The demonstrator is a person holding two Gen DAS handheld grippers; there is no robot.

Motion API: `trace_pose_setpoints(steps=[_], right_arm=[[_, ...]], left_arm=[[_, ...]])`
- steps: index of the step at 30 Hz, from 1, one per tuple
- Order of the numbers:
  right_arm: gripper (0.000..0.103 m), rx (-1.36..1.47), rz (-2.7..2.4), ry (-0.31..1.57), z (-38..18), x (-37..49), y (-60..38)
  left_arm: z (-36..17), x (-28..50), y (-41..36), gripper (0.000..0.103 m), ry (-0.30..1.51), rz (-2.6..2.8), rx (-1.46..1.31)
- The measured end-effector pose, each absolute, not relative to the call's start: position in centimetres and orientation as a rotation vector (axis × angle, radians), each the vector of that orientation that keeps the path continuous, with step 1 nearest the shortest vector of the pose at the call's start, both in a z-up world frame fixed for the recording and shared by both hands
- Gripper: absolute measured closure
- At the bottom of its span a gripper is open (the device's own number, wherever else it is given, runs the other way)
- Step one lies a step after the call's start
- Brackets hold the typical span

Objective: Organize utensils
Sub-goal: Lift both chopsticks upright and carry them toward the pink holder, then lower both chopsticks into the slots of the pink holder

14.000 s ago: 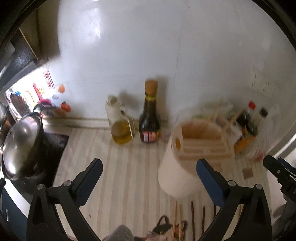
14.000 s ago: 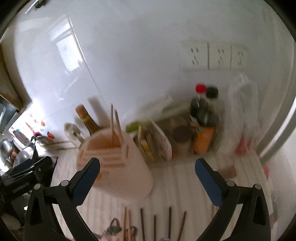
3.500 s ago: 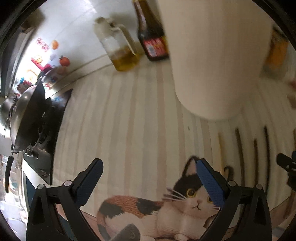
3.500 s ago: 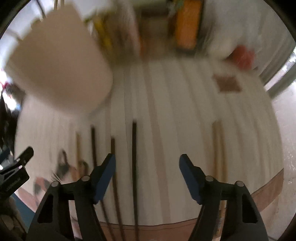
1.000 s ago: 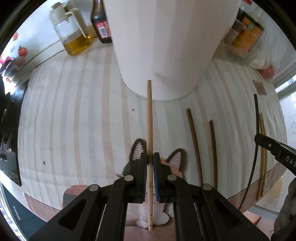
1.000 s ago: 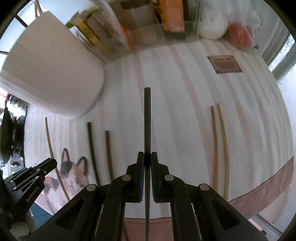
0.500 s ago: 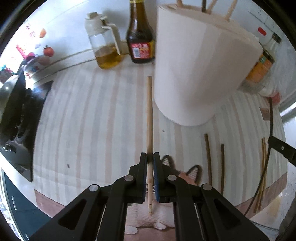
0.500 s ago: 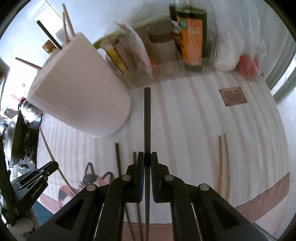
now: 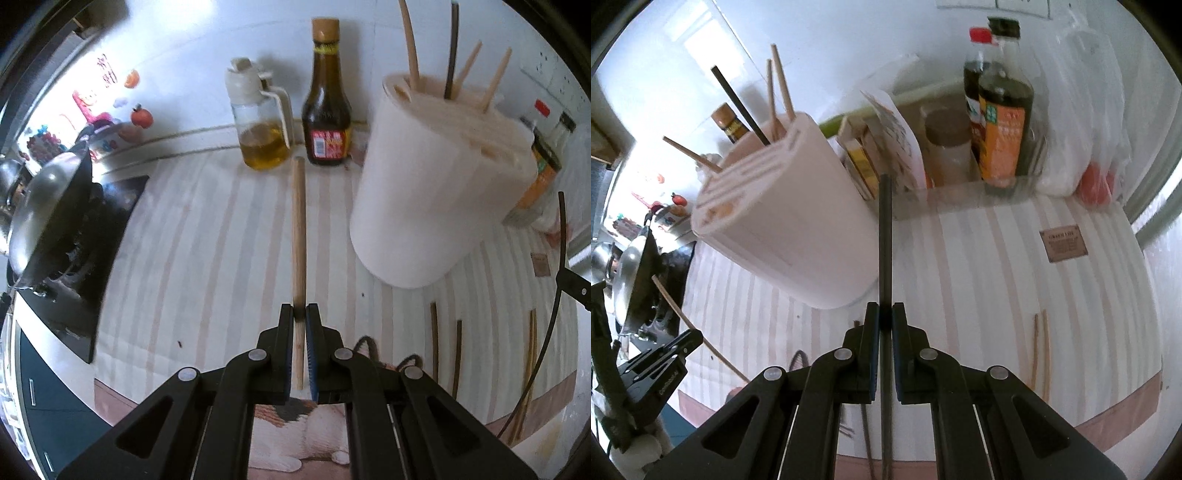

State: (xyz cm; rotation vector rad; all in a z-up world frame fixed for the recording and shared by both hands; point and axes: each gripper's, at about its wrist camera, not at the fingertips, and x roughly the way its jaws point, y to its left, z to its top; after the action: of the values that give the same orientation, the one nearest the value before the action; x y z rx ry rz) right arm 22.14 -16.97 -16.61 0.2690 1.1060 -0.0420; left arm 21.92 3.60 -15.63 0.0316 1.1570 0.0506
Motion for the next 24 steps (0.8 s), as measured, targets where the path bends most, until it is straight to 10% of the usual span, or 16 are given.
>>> trace_pose_setpoints(steps=[24], right_arm=[[0.096, 0.145, -0.047, 0.800, -4.8, 26.2, -13.5]], left_arm=[[-2.9, 25.3, 5.1, 0.099, 0.893, 0.087, -0.066]])
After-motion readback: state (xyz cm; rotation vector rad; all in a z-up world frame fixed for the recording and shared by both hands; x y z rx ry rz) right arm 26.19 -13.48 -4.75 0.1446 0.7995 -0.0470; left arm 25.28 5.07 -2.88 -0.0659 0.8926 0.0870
